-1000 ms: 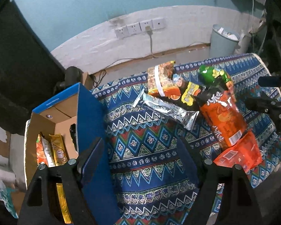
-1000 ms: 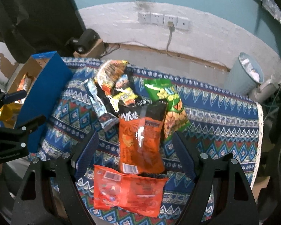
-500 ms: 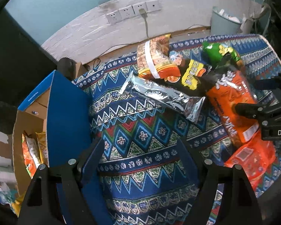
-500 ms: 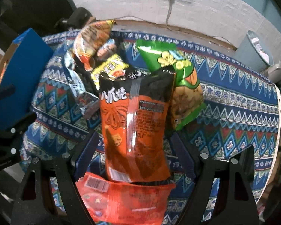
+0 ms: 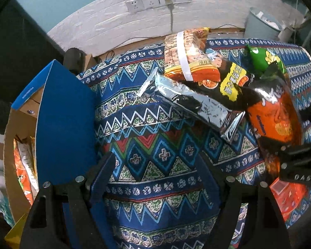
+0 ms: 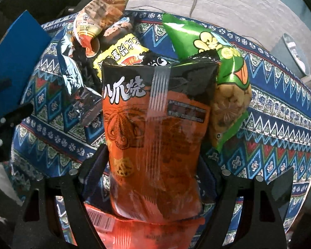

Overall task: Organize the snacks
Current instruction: 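Grasp the silver foil packet with the left tool while the right tool grasps the orange-and-black bag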

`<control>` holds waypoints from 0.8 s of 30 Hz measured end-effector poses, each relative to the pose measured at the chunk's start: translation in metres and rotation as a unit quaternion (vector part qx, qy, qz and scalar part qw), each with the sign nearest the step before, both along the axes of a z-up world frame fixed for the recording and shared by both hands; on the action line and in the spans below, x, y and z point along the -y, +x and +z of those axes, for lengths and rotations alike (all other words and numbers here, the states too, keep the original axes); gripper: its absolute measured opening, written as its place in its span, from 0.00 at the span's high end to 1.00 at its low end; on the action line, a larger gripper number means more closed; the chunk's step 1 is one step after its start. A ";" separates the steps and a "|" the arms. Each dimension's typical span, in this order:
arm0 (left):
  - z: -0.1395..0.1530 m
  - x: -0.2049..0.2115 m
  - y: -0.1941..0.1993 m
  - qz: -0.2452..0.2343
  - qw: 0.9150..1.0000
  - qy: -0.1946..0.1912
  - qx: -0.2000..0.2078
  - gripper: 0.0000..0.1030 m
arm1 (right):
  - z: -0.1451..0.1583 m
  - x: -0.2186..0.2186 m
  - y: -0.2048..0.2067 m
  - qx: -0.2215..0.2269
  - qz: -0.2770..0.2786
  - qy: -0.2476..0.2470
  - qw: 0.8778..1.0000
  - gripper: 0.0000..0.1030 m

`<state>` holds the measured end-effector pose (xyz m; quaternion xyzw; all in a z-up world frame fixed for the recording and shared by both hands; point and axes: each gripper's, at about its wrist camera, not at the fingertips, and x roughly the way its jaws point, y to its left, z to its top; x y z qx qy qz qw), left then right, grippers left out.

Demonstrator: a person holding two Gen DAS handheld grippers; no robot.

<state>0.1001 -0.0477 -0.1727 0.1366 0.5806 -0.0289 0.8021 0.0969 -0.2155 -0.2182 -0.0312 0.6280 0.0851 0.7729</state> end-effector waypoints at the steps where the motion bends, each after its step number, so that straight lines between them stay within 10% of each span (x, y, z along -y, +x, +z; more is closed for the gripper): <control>1: 0.000 0.000 0.002 0.002 1.000 -0.001 0.001 0.22 | 0.000 0.000 -0.001 0.002 0.002 0.000 1.000 0.30; 6: 0.002 -0.001 0.012 0.022 1.000 -0.016 0.006 0.22 | 0.012 0.011 -0.010 0.027 0.003 0.015 1.000 0.53; 24: -0.013 0.002 0.060 0.150 0.976 -0.157 -0.017 0.22 | 0.064 0.055 -0.016 0.122 -0.034 0.029 0.992 0.56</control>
